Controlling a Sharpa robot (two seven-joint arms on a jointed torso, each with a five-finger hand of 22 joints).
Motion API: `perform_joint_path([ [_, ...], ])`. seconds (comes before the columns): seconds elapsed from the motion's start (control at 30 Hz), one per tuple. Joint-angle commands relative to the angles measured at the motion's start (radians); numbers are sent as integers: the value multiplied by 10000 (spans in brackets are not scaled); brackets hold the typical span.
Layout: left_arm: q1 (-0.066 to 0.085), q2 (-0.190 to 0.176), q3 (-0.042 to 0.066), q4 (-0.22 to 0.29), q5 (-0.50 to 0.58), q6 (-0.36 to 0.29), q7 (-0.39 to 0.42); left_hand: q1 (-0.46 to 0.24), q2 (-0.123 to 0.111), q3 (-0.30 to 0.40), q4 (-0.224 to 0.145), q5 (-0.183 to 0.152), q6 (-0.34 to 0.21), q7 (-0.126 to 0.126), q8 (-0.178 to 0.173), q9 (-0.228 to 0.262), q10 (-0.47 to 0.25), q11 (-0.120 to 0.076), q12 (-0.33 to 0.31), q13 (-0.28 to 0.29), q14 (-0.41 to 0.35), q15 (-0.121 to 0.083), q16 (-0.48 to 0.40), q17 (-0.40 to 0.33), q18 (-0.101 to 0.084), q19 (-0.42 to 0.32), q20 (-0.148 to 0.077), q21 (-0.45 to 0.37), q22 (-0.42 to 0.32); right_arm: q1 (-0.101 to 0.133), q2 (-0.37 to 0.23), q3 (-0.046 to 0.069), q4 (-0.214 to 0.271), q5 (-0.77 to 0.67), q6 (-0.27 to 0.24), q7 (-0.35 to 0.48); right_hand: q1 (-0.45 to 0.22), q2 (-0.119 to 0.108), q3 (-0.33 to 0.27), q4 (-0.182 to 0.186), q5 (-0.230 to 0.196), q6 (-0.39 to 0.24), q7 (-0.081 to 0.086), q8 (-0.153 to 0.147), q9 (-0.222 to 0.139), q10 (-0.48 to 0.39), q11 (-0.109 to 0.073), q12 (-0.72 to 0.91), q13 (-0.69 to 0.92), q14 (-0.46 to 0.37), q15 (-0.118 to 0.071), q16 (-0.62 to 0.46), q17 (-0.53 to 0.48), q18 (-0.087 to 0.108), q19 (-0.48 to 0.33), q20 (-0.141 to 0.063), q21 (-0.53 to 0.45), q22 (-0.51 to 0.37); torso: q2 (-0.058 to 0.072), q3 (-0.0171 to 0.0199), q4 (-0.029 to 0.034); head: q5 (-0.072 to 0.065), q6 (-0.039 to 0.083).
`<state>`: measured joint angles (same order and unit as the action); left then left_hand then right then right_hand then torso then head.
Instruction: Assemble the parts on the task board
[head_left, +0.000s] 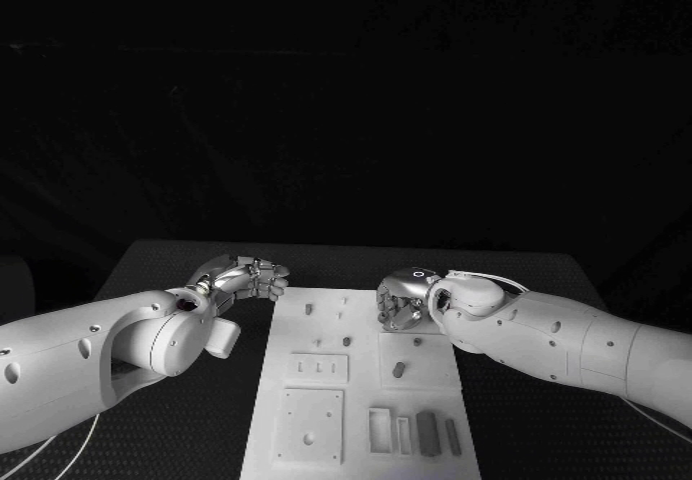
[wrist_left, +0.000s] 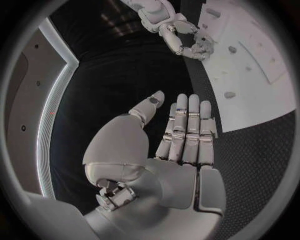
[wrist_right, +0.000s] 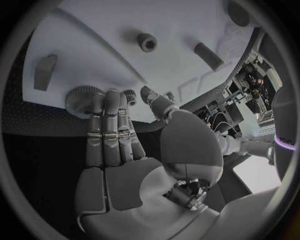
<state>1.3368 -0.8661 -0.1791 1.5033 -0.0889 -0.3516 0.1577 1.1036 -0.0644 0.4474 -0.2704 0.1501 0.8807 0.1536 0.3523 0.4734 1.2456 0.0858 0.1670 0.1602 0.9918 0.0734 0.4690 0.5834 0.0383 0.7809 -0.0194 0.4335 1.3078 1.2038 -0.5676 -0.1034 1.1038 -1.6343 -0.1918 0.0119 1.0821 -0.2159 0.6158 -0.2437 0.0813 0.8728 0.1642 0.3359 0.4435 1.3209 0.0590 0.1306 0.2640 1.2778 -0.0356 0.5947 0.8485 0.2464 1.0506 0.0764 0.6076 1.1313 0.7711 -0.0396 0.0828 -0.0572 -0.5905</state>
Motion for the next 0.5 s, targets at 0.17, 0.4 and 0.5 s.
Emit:
perform_joint_path([
  [0.17,8,-33,8,51,-40,214,106,-137,18,14,-63,16,43,21,-43,-9,53,4,-61,19,74,17,-55,17,18,-35,-55,73,201,-2,-8,0,-30,-307,28,-120,72,-44,62,28,-57,87,-9,-55,-3,36,19,3,65,4,-65,33,35,154,33,-13,64,22,169,-48,32,-18,46],
  [0.4,10,-40,8,57,-40,247,66,-167,24,21,-58,16,61,17,-41,-3,67,0,-74,25,80,17,-63,28,18,-37,-54,80,201,-3,69,-7,-7,-338,-16,-113,82,-33,165,69,-115,191,-30,-32,13,-39,33,-57,196,-69,-47,-20,88,154,-48,17,25,48,246,-54,48,-27,59],
  [0.5,10,-45,8,53,-40,272,51,-210,12,18,-52,12,43,25,-61,-5,70,4,-95,28,79,18,-76,37,17,-40,-54,87,199,-6,66,-10,1,-390,-61,-115,116,-15,352,88,-194,380,-147,33,45,-469,185,-348,195,-292,78,-197,73,151,-255,104,-133,16,257,-51,57,-37,49],
])
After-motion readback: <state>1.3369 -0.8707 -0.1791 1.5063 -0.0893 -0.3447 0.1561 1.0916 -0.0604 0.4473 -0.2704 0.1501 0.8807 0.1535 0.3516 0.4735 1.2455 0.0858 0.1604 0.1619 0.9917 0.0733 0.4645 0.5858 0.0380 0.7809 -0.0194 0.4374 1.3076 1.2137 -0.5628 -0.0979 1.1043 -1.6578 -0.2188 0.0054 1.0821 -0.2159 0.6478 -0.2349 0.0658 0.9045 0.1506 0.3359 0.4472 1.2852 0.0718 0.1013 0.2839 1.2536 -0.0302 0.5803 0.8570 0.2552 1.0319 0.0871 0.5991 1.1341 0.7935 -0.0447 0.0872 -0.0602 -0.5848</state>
